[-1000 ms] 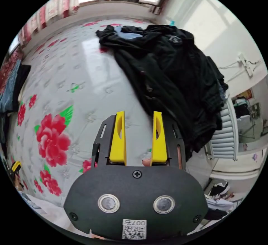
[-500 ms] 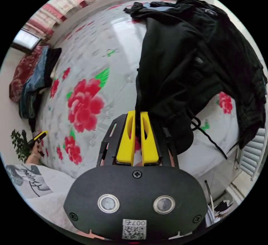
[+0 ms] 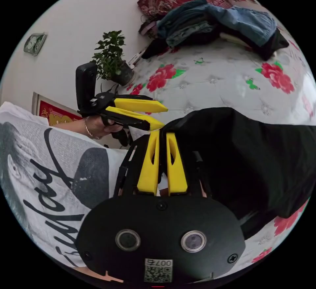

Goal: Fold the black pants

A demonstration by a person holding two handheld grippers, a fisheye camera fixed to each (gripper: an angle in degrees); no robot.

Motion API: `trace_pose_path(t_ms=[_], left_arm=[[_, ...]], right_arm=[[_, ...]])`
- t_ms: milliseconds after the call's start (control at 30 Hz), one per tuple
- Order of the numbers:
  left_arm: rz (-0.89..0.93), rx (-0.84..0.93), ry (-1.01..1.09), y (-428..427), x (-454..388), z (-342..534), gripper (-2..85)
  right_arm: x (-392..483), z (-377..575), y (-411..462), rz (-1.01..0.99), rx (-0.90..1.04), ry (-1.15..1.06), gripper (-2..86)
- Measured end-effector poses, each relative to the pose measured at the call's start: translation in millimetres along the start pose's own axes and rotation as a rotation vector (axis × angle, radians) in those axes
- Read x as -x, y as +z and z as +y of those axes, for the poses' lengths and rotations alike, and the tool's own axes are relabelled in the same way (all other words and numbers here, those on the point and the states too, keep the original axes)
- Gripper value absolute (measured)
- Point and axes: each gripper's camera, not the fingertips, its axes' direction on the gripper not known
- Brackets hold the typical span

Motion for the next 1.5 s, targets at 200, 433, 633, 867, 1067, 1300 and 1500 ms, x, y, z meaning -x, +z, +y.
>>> trace_pose_path(t_ms=[200,433,633,867,1067,1300,1500], left_arm=[[0.023,-0.045,-0.058,-8.3,28.0,24.4,11.9],[0.05,0.176,0.015,119.2,-15.1,2.7,9.2],[-0.025,0.273,0.155,137.0,-24.4,-21.0,0.3],[-0.189,0.07,-0.304,16.2,72.1,-40.7,-0.9],[-0.543,-0.241,-0.543,-117.1,94.5,-14.7,-0.5],[-0.22,0.053,-0.199,-27.9,5.8,-28.0,8.2],[-0.297,0.271,-0.034,73.3,-54.8,-39.5,8.8]], right_arm=[[2.4,21.8,-9.6,0.004,-0.079,0.095,4.8],[-25.6,99.6,-59.0,0.108,-0.247,0.342,6.6],[-48.9,171.9,-110.2,0.229,-0.388,0.583,7.5],[-60.7,203.2,-138.5,0.333,-0.485,0.69,7.7],[-83.6,179.7,-148.8,0.376,-0.503,0.692,7.7],[-133.0,145.7,-152.0,0.399,-0.48,0.746,8.4],[-181.9,110.3,-143.5,0.355,-0.453,0.844,9.1]])
